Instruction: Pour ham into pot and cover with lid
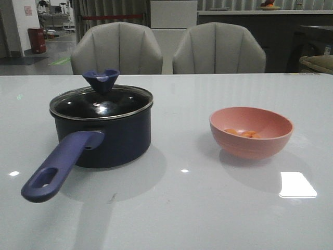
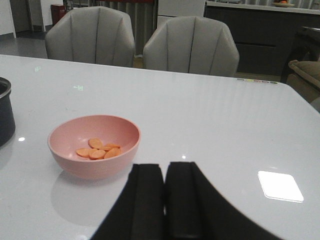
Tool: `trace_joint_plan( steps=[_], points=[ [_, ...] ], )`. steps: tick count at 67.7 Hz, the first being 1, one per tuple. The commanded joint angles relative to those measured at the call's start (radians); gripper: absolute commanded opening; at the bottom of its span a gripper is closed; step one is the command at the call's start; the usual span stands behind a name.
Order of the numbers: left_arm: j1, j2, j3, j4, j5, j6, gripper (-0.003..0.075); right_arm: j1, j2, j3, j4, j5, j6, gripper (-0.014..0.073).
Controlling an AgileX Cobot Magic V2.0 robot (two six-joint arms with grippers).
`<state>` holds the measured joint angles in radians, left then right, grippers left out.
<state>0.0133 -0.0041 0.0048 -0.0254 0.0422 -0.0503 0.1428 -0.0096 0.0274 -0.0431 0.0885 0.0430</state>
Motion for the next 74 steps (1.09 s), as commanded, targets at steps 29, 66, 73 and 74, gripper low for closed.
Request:
trace_joint_plan(
  steps=[29, 66, 73, 74],
  points=[
    [-0.006, -0.018, 0.021, -0.001, -0.074, -0.013, 0.0133, -0.005, -0.02, -0.006, -0.011, -0.089, -0.001, 0.0148],
    [-0.006, -0.018, 0.001, 0.004, -0.316, -0.013, 0.0133, -0.005, -0.02, -0.006, -0.011, -0.089, -0.001, 0.0148],
    [-0.006, -0.007, -0.096, 0.004, -0.264, -0.013, 0.0133, -0.005, -0.02, -0.006, -0.011, -0.089, -0.001, 0.0148],
    [-0.006, -0.005, -0.104, 0.004, -0.264, -0.013, 0.0133, -0.005, -0.02, -0.006, -0.011, -0.089, -0.001, 0.0148]
  ],
)
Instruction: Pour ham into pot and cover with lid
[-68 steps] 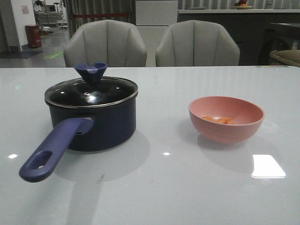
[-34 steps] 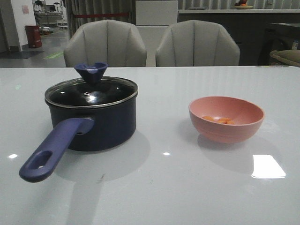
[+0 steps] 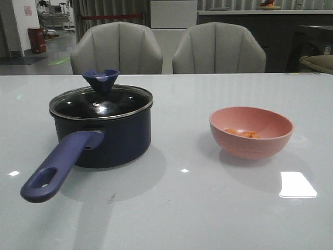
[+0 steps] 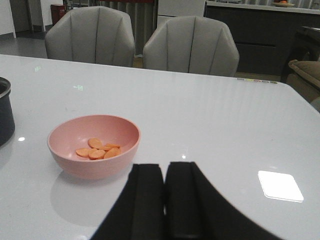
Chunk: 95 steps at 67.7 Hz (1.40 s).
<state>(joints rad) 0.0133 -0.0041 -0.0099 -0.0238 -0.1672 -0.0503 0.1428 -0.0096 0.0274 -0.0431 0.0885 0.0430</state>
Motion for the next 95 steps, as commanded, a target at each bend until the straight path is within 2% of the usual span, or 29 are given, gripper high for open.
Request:
trace_joint_plan(
  steps=[1, 11, 20, 44, 48, 52, 64, 68, 72, 78, 95],
  points=[
    [-0.006, 0.006, -0.114, 0.003, -0.021, -0.013, 0.0133, -0.005, -0.02, -0.006, -0.011, -0.089, -0.001, 0.0148],
    [-0.006, 0.123, -0.303, 0.017, 0.2, -0.013, 0.0133, -0.005, -0.02, -0.006, -0.011, -0.089, -0.001, 0.0148],
    [-0.006, 0.224, -0.416, 0.01, 0.308, -0.013, 0.0133, -0.005, -0.02, -0.006, -0.011, -0.089, -0.001, 0.0148],
    [-0.006, 0.345, -0.427, 0.007, 0.328, -0.013, 0.0141, -0.005, -0.02, -0.006, -0.011, -0.089, -0.001, 0.0148],
    [-0.006, 0.351, -0.427, 0.007, 0.329, -0.013, 0.0169, -0.005, -0.02, -0.006, -0.011, -0.089, -0.001, 0.0148],
    [-0.006, 0.354, -0.427, 0.007, 0.329, -0.013, 0.0231, -0.005, -0.02, -0.006, -0.011, -0.089, -0.001, 0.0148],
    [-0.006, 0.361, -0.427, 0.007, 0.333, -0.013, 0.0535, -0.005, -0.02, -0.006, -0.011, -0.089, -0.001, 0.0148],
    [-0.006, 0.369, -0.427, 0.007, 0.333, -0.013, 0.0606, -0.005, -0.02, -0.006, -0.011, -0.089, -0.001, 0.0148],
    [-0.013, 0.379, -0.427, 0.007, 0.333, -0.013, 0.0634, -0.005, -0.02, -0.006, -0.011, -0.089, -0.001, 0.0148],
    [-0.038, 0.406, -0.443, 0.007, 0.349, -0.013, 0.0638, -0.005, -0.02, -0.006, -0.011, -0.089, -0.001, 0.0148],
    [-0.087, 0.622, -0.633, -0.021, 0.524, -0.013, 0.0638, -0.005, -0.02, -0.006, -0.011, -0.089, -0.001, 0.0148]
  ],
)
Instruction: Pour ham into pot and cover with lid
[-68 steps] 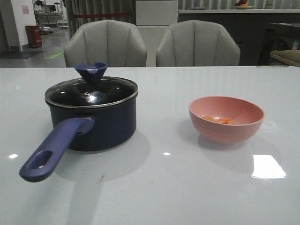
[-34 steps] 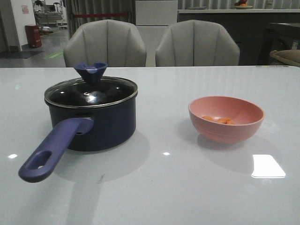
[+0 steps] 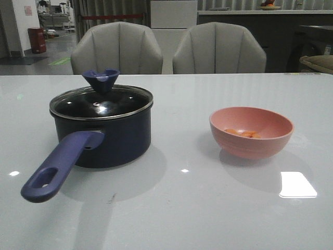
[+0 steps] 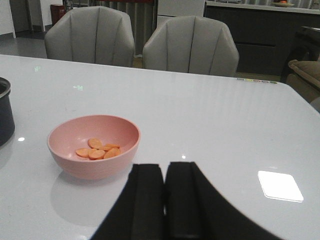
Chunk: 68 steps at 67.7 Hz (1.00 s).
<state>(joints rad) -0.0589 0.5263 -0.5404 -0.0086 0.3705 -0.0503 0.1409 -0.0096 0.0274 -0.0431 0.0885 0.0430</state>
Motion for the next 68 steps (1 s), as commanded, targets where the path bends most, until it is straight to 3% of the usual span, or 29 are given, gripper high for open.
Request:
trace_joint_plan(
  steps=[1, 23, 49, 68],
  points=[
    [-0.015, 0.108, -0.114, -0.048, -0.004, -0.013, 0.0638, -0.003, -0.02, -0.006, -0.011, -0.089, -0.001, 0.0148],
    [-0.037, 0.537, -0.412, -0.143, 0.165, -0.013, 0.0638, -0.003, -0.02, -0.006, -0.011, -0.089, -0.001, 0.0148],
    [-0.312, 0.972, -0.793, -0.135, 0.326, -0.028, 0.0638, -0.003, -0.02, -0.006, -0.011, -0.089, -0.001, 0.0148],
    [-0.406, 1.185, -1.062, 0.087, 0.497, -0.28, 0.0638, -0.003, -0.02, -0.006, -0.011, -0.089, -0.001, 0.0148]
  ],
)
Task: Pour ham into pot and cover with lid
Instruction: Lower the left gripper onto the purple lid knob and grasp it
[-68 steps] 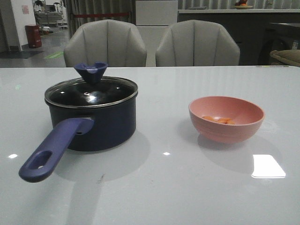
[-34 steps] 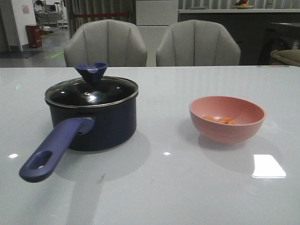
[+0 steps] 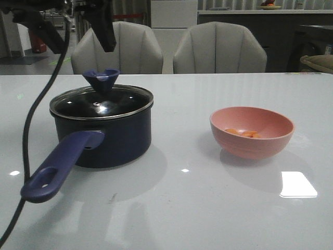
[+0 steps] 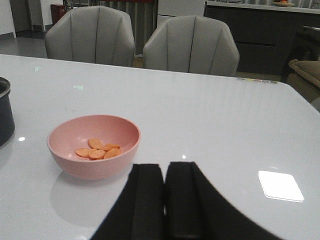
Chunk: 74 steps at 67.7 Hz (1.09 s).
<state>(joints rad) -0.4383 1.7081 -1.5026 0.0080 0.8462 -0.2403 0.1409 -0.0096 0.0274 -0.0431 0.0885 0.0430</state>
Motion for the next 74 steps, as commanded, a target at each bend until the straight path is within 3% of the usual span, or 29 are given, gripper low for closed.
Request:
trace_joint_plan(
  steps=[1, 15, 46, 52, 64, 74],
  points=[
    [-0.03, 0.016, -0.114, 0.072, 0.037, -0.096, 0.0638, -0.003, -0.02, -0.006, -0.011, -0.089, -0.001, 0.0148],
    [-0.04, 0.127, -0.227, 0.072, 0.148, -0.141, 0.0638, -0.003, -0.021, -0.006, -0.011, -0.089, -0.001, 0.0148],
    [-0.042, 0.204, -0.29, 0.066, 0.167, -0.175, 0.0631, -0.003, -0.021, -0.006, -0.011, -0.089, -0.001, 0.0148],
    [-0.042, 0.212, -0.295, 0.064, 0.169, -0.178, 0.0554, -0.003, -0.021, -0.006, -0.011, -0.089, -0.001, 0.0148],
    [-0.042, 0.224, -0.295, 0.048, 0.174, -0.18, 0.0324, -0.003, -0.021, -0.006, -0.011, -0.089, -0.001, 0.0148],
    [-0.042, 0.225, -0.295, 0.048, 0.174, -0.18, 0.0247, -0.003, -0.021, -0.006, -0.011, -0.089, -0.001, 0.0148]
  ],
)
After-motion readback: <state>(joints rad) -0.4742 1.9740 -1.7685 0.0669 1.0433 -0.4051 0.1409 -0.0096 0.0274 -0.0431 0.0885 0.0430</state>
